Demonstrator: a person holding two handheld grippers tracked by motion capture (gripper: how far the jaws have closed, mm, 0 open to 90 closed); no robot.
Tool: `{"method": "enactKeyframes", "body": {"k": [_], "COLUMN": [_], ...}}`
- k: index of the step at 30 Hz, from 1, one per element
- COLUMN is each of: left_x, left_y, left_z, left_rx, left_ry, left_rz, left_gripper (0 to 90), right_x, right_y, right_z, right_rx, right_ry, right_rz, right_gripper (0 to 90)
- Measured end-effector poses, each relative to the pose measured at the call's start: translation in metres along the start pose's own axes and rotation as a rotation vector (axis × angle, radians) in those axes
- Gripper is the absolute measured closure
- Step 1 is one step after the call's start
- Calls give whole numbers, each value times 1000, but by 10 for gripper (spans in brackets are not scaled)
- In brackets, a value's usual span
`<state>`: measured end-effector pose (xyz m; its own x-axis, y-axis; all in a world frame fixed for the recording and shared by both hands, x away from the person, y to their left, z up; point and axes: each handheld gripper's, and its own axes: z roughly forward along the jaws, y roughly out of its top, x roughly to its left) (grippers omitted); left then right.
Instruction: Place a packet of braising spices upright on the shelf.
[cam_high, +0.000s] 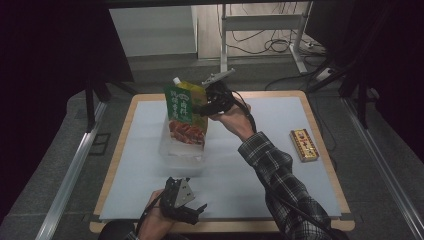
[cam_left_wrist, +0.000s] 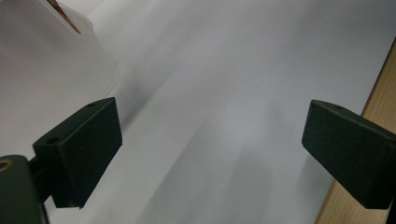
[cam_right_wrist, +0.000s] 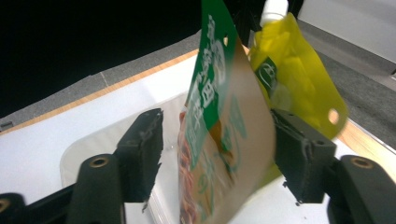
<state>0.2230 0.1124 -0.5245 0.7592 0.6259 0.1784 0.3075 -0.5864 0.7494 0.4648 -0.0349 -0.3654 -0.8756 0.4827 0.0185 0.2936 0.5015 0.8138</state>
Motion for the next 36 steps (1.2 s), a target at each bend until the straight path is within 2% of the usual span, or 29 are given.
{"method": "enactKeyframes", "body": {"k": [3,9,14,25,33,36], "left_x": [0,2,2,5,6,8], "left_y": [0,0,0,1,0,0], "left_z": [0,-1,-1,-4,-5,-6], "left_rx": [2,8,-3,-16,-34,-62], "left_ry": [-3,-5,-13,-42,-54,-75], "left_rz": [-5,-7,-30,-66,-60,-72], "left_gripper": [50,51,51,51,65,69], "right_x": [-1,0,2,8,10,10], "right_y": [-4,-13,-20,-33,-45,-50], "right_z": [-4,-8,-11,-20,-27,-30], "right_rx": [-5,3,3,7,0,-5], "right_ry": [3,-3,-5,22,56,62], "right_rz": [11,-18,-42,-65,-39,-29], "right_gripper": [326,242,184,122,99,92]}}
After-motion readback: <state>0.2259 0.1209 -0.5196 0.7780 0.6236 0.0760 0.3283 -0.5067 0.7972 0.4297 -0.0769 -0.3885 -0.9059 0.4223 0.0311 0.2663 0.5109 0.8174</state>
